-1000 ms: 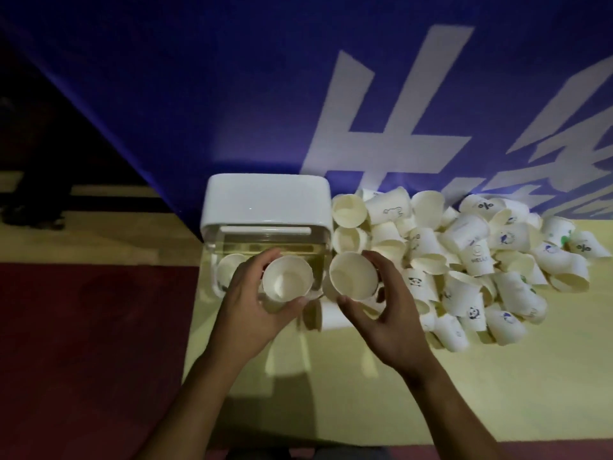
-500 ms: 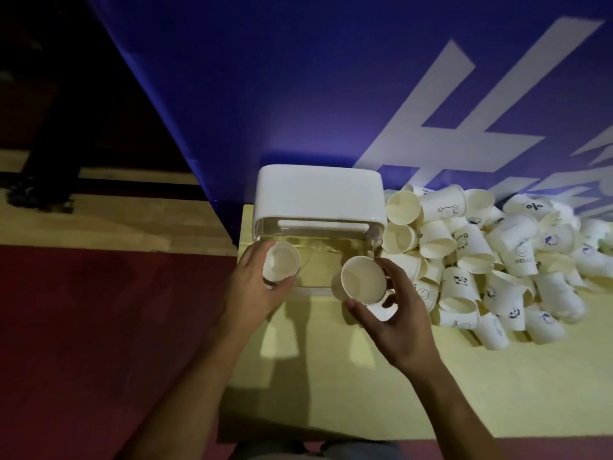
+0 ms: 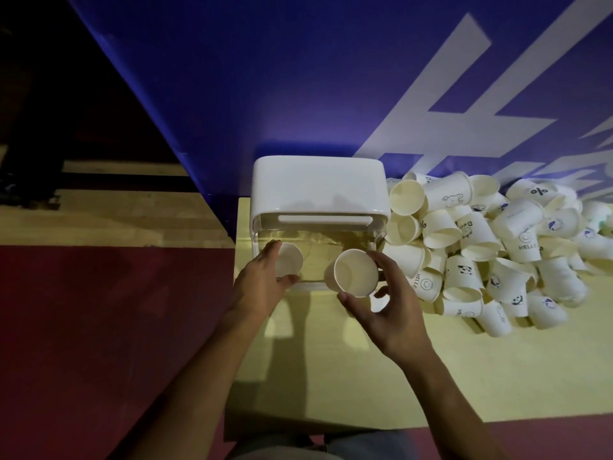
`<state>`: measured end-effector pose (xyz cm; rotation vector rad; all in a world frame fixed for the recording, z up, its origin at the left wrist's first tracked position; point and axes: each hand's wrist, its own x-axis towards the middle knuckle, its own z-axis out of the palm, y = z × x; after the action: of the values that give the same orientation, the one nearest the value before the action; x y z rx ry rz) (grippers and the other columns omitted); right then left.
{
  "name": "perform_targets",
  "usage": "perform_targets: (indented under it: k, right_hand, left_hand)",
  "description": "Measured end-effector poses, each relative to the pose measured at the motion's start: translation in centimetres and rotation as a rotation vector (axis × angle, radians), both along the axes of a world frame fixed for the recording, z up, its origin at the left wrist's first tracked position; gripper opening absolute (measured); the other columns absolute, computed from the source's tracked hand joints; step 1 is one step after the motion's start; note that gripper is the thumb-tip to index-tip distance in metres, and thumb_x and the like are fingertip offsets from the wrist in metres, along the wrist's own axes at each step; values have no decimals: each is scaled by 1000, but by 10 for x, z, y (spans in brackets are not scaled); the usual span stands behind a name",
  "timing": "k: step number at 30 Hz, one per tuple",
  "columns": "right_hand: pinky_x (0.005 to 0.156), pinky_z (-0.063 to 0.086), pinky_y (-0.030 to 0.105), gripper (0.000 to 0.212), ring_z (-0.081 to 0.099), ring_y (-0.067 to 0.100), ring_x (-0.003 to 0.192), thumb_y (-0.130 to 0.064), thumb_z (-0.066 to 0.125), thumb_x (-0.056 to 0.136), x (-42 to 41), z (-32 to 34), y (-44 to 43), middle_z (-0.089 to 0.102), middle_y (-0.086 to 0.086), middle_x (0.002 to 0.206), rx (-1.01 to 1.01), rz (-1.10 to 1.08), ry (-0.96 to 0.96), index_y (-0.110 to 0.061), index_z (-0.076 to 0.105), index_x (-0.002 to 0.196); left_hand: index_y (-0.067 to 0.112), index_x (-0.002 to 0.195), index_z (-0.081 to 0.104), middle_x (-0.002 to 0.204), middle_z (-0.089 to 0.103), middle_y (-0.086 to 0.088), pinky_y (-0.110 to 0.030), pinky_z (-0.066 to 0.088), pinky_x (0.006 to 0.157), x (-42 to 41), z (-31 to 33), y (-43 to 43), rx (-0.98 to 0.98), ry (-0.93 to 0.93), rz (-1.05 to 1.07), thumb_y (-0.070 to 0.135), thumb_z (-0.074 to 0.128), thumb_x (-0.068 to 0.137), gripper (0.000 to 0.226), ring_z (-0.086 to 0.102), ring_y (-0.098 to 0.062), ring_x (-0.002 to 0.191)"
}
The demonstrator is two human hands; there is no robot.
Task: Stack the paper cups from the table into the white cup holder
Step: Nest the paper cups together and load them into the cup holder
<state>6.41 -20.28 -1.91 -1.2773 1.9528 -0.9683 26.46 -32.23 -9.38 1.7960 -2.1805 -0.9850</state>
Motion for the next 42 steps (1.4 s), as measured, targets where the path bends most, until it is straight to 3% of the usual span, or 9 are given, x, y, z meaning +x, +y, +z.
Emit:
perform_targets:
  k: [5, 9, 12, 16, 20, 25, 35, 40, 42]
  right_hand:
    - [83, 48, 15, 75, 59, 0, 111, -44, 87, 76, 28, -7, -23, 58, -20, 131, -38, 68, -15, -26, 50, 139]
    - [93, 48, 17, 77, 55, -2, 122, -55, 81, 79, 51, -18, -43, 55, -18, 137, -76, 158, 12, -22, 49, 141]
    - [92, 44, 9, 75, 50, -13, 115, -58, 79, 80, 60, -27, -53, 51, -26, 130, -88, 202, 31, -23, 50, 139]
    - [98, 35, 4, 76, 54, 3, 121, -54, 80, 79, 64, -49, -65, 58, -14, 133, -58, 226, 87, -17, 52, 139]
    - [103, 47, 29, 80, 54, 13, 127, -55, 80, 79, 63, -72, -73, 57, -5, 140, 25, 271, 118, -19, 49, 144]
    - [112, 43, 35, 88, 50, 18, 136, -47, 83, 79, 58, -81, -80, 52, -1, 150, 150, 321, 86, -20, 44, 153]
    - [116, 38, 32, 82, 45, 17, 140, -24, 84, 83, 52, -86, -86, 48, -1, 153, 151, 392, 37, -21, 42, 154]
    - [117, 37, 38, 99, 37, 15, 145, -58, 78, 80, 47, -74, -77, 37, -5, 161, 214, 367, -5, -32, 26, 160]
    - [111, 43, 36, 85, 46, 13, 136, -57, 73, 85, 35, -67, -61, 45, -4, 155, 212, 266, 11, -28, 38, 156]
  left_hand:
    - [26, 155, 36, 137, 64, -6, -34, 53, 92, 8, -2, 3, 91, 153, 109, 36, 89, 77, 94, 62, -25, 121]
    - [25, 152, 46, 128, 66, 4, -20, 44, 86, 23, 2, 11, 121, 358, 268, 13, 68, 95, 62, 62, -12, 115]
    - [32, 145, 54, 132, 67, 7, -22, 47, 91, 27, 5, 12, 132, 462, 402, 25, 46, 108, 38, 62, -13, 120]
    - [31, 138, 59, 127, 69, 9, -22, 50, 95, 25, 8, 8, 148, 522, 391, 33, 42, 109, 34, 65, -6, 114]
    - [25, 139, 61, 126, 66, 14, 3, 37, 81, 23, -3, 4, 125, 428, 302, 29, 46, 109, 34, 62, 1, 108]
    - [31, 138, 59, 117, 71, 14, -16, 51, 82, 27, -18, 8, 119, 356, 207, 23, 50, 107, 34, 66, -2, 101]
    - [29, 137, 59, 117, 71, 10, -13, 44, 74, 22, -14, 11, 139, 290, 256, 21, 60, 102, 36, 67, -8, 103]
    - [21, 137, 58, 124, 69, 4, -20, 42, 79, 22, 8, 21, 48, 259, 318, 25, 59, 102, 35, 60, -5, 107]
    - [19, 136, 59, 126, 67, 3, -19, 40, 80, 18, 23, 31, -17, 266, 350, 25, 59, 103, 34, 56, -5, 105]
